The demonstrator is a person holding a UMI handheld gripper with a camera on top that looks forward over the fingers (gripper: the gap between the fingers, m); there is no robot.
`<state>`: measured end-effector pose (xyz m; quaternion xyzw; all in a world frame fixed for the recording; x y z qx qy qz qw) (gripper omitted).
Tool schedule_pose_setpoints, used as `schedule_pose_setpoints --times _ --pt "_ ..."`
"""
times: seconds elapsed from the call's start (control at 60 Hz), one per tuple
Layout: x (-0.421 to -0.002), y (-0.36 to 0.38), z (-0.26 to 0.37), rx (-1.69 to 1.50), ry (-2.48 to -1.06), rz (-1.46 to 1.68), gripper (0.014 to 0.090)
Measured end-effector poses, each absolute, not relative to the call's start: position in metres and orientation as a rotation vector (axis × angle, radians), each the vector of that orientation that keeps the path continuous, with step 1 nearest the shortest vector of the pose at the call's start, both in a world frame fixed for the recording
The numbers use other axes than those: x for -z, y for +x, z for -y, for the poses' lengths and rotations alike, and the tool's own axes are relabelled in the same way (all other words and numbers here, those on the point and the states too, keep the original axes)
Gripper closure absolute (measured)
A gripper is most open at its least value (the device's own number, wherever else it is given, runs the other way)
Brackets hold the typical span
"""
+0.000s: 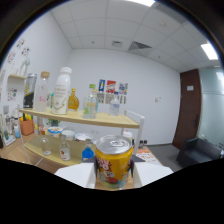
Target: Make me a cup of Vodka Sunrise.
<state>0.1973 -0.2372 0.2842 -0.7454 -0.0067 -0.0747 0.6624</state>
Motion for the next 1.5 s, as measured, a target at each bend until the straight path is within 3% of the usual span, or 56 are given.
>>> schedule_pose_setpoints --times 0.4,0.633,1.183,1.25,1.333,1.383,1.5 --pt "-0.102 0.287 0.224 0.015 -1.935 -0.265 0.0532" --pt "-0.049 0.289 0.219 -0.015 -2.024 -0.278 0.0531" --pt "-0.031 0.28 0.231 0.063 -2.088 -0.164 0.0507" --pt "-0.033 0.283 0.233 0.079 -2.096 -0.18 0.0455" --pt "-0.046 0.287 0.238 0.112 -2.085 -0.195 0.0264" --pt "-0.058 0.287 0.243 0.13 -2.078 -0.204 0.02" --pt "-0.103 0.273 0.257 0.154 -2.028 -0.19 0.0194"
